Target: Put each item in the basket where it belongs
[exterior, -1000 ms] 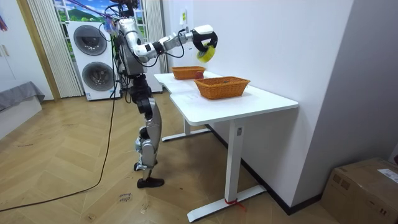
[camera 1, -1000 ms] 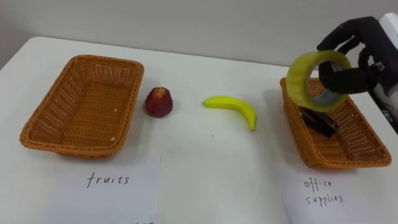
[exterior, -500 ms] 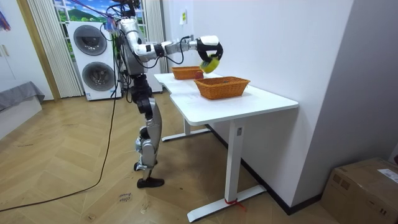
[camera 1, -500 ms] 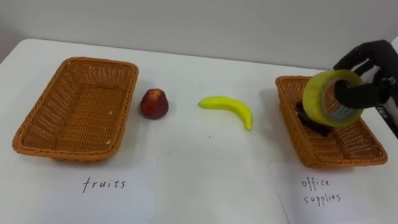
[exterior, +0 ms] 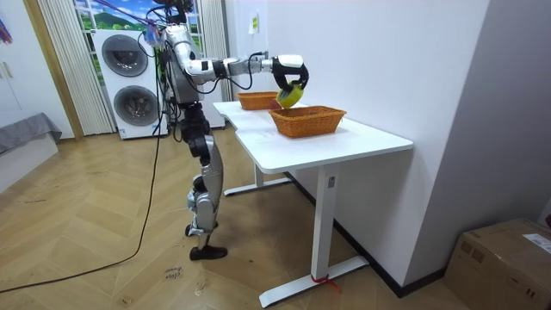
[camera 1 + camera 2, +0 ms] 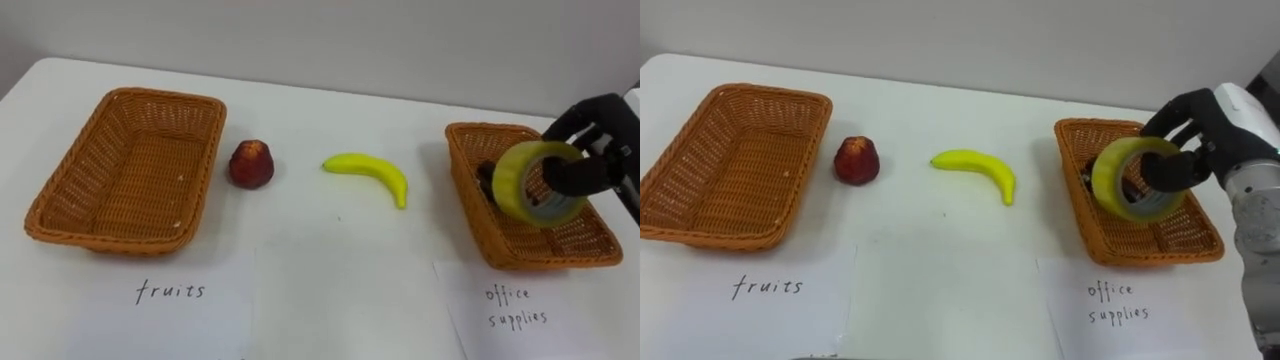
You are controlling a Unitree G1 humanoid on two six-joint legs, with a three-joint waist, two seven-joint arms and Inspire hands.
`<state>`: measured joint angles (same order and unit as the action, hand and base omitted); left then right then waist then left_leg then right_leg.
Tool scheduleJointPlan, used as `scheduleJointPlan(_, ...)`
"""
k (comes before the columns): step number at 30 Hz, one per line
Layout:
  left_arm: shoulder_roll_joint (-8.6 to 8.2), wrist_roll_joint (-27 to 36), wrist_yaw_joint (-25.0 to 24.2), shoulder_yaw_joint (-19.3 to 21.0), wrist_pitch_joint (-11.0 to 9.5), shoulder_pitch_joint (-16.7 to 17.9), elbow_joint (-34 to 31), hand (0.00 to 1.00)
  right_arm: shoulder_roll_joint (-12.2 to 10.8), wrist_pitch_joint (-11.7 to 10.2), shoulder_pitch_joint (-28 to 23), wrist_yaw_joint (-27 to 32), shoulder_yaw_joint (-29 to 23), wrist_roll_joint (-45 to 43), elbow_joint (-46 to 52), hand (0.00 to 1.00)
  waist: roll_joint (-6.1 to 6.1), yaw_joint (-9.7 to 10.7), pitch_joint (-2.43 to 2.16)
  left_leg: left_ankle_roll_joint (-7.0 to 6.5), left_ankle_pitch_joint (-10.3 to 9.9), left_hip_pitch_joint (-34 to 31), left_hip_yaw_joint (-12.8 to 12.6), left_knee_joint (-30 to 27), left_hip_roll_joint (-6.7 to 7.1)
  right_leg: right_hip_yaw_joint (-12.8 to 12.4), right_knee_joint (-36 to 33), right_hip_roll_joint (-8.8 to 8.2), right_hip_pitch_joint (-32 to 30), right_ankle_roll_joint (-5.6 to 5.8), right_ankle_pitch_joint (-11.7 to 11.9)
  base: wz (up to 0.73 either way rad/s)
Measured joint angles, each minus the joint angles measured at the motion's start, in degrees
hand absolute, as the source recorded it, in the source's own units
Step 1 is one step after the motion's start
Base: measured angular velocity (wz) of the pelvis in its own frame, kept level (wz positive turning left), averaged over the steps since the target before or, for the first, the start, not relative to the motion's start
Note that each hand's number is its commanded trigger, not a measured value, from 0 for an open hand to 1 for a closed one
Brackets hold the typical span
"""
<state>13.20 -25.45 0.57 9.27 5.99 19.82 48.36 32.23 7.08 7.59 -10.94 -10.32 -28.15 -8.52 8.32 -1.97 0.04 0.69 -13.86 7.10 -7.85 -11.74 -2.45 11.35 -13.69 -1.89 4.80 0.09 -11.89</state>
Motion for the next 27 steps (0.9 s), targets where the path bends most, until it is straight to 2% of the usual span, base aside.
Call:
scheduleJointPlan(5, 0.02, 0.02, 0.0, 0.0, 0.0, 0.09, -0.64, 0.0, 0.0, 0.0, 0.0, -0.02, 0.0, -0.43, -0.06, 1.0, -0.58, 0.0, 0.32, 0.0, 0.0, -0.1, 0.03, -0.01, -0.01, 0.2, 0.02, 0.0, -0.04, 0.0, 0.0, 0.0)
scheduleJointPlan(15, 0.1, 0.0, 0.04, 0.0, 0.0, 0.82, -0.59, 0.0, -0.01, -0.04, 0.0, 0.81, 0.0, -0.39, -0.06, 1.0, -1.06, 0.0, 0.14, 0.0, 0.01, 0.08, 0.11, -0.01, -0.02, 0.38, 0.12, 0.0, 0.3, 0.0, 0.02, 0.0)
scheduleJointPlan(17, 0.11, 0.0, 0.09, 0.0, 0.0, 1.25, -0.57, 0.0, 0.0, -0.05, -0.01, 1.35, 0.0, -0.39, -0.06, 0.68, -1.07, -0.02, 0.14, 0.0, 0.01, 0.17, 0.11, 0.0, -0.02, 0.37, 0.12, 0.0, 0.36, 0.0, 0.02, 0.0)
scheduleJointPlan(18, 0.11, 0.01, 0.09, 0.0, 0.0, 1.29, -0.53, 0.0, -0.01, -0.06, -0.01, 1.48, 0.0, -0.36, -0.06, 0.22, -1.07, -0.02, 0.14, 0.0, 0.01, 0.15, 0.11, 0.0, -0.02, 0.38, 0.12, -0.01, 0.36, 0.0, 0.02, 0.0)
scheduleJointPlan(19, 0.12, 0.01, 0.1, 0.0, 0.0, 1.32, -0.45, 0.0, 0.0, -0.07, 0.0, 1.65, 0.0, -0.33, -0.06, 0.0, -1.09, -0.07, 0.16, 0.0, 0.01, 0.13, 0.12, 0.0, -0.02, 0.38, 0.11, -0.01, 0.34, -0.01, 0.03, 0.0)
scheduleJointPlan(27, 0.43, 0.05, 0.18, 0.0, -0.03, 1.39, -0.54, 0.0, 0.0, -0.07, -0.2, 1.66, 0.07, 0.76, -0.28, 0.0, -1.07, -0.11, 0.12, 0.0, 0.01, -0.17, 0.11, 0.02, -0.02, 0.39, 0.09, -0.01, 0.04, -0.04, 0.05, 0.0)
